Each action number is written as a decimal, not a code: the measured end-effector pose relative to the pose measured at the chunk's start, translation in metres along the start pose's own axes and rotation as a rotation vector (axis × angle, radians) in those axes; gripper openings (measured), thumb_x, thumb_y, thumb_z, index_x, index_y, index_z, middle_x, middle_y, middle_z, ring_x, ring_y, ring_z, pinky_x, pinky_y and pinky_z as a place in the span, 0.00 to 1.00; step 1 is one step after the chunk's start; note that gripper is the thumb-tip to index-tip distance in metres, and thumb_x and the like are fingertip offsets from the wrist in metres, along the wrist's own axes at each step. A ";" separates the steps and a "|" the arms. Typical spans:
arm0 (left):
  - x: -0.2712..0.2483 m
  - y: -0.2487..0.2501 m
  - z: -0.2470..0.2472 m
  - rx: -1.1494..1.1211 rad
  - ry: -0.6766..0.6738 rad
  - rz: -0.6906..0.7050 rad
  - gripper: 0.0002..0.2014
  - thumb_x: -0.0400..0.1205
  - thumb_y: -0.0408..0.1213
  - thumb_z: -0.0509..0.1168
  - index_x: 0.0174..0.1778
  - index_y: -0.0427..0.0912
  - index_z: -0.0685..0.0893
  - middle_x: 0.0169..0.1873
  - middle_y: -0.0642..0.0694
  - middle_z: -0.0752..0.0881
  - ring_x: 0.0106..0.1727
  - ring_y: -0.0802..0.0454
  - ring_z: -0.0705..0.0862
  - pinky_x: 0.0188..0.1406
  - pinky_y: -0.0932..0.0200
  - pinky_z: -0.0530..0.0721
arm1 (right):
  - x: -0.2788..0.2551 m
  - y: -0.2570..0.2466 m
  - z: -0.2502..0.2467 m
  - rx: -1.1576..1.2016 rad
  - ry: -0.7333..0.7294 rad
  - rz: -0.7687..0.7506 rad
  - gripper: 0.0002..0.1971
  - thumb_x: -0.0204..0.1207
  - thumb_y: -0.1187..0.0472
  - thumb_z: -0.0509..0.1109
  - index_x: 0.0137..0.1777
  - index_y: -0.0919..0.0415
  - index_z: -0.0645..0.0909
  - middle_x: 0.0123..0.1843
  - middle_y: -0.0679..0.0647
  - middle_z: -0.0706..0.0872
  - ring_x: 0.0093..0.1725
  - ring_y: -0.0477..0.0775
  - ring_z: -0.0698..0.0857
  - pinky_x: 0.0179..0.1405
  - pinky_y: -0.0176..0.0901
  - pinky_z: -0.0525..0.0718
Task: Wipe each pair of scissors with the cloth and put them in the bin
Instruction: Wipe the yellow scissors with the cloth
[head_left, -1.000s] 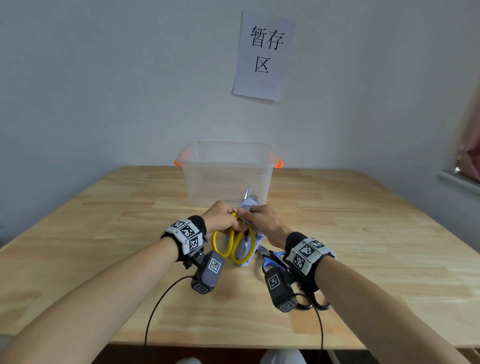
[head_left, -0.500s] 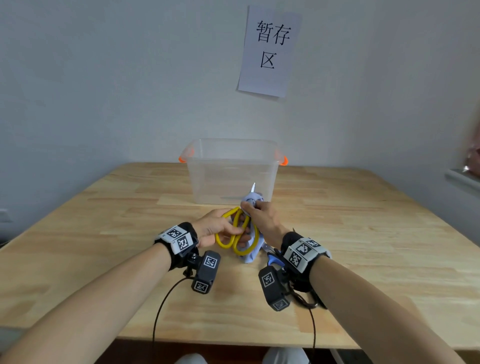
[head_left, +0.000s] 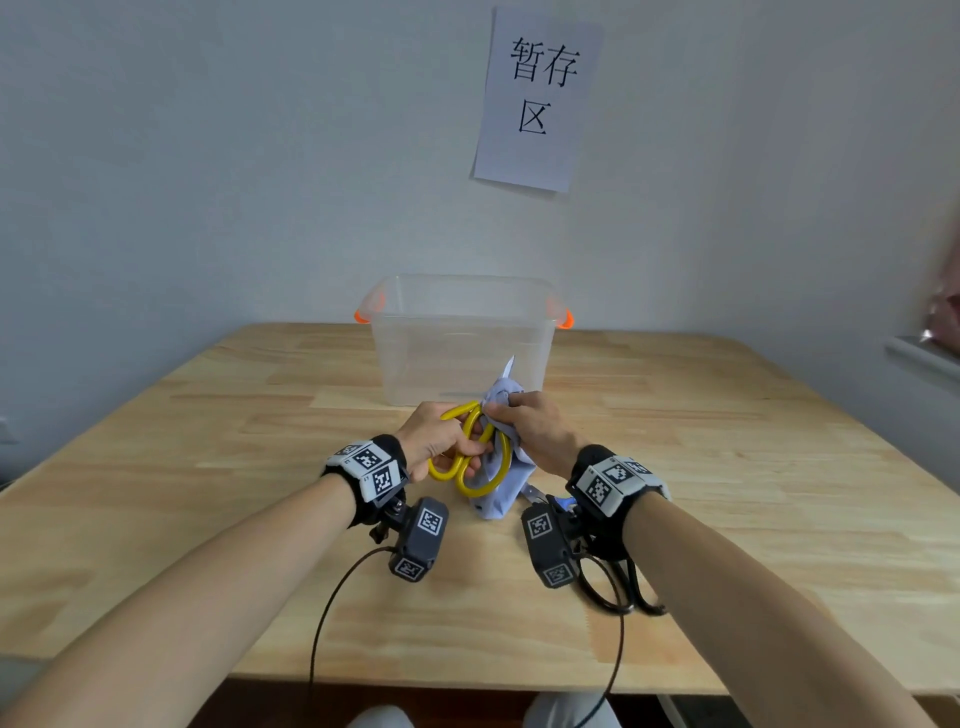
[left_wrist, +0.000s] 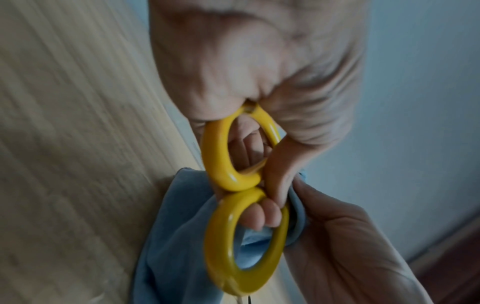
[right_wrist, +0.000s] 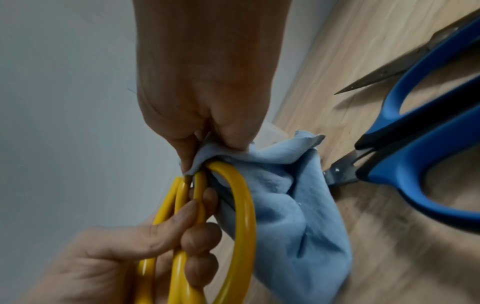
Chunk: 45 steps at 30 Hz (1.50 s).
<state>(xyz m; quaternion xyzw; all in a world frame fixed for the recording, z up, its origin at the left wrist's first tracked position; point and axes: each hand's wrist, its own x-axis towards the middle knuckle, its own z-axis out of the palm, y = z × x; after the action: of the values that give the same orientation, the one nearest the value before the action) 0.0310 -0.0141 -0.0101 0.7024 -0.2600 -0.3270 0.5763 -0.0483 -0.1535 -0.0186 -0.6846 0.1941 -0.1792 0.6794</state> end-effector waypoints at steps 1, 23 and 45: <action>0.000 -0.001 -0.001 -0.006 -0.004 -0.004 0.10 0.75 0.12 0.69 0.43 0.31 0.84 0.31 0.36 0.87 0.24 0.45 0.85 0.25 0.54 0.87 | 0.001 -0.001 -0.001 0.019 -0.012 0.009 0.14 0.81 0.71 0.70 0.32 0.68 0.80 0.35 0.63 0.86 0.32 0.53 0.88 0.33 0.41 0.87; 0.001 -0.006 -0.001 0.030 -0.009 0.014 0.13 0.73 0.10 0.68 0.42 0.32 0.82 0.34 0.36 0.82 0.25 0.44 0.83 0.25 0.55 0.86 | -0.005 -0.008 0.000 -0.343 -0.023 -0.052 0.12 0.84 0.67 0.68 0.38 0.69 0.82 0.34 0.54 0.83 0.32 0.41 0.84 0.33 0.31 0.82; 0.005 -0.010 -0.005 0.025 -0.015 0.008 0.14 0.73 0.10 0.68 0.46 0.32 0.83 0.32 0.38 0.81 0.27 0.43 0.82 0.26 0.54 0.86 | 0.010 0.001 0.002 -0.515 0.033 -0.062 0.17 0.82 0.58 0.71 0.34 0.67 0.84 0.36 0.62 0.86 0.37 0.51 0.81 0.42 0.48 0.84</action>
<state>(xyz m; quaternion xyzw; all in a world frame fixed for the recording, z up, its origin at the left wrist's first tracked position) 0.0378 -0.0122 -0.0197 0.7062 -0.2712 -0.3266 0.5666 -0.0384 -0.1566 -0.0200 -0.8375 0.2232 -0.1555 0.4738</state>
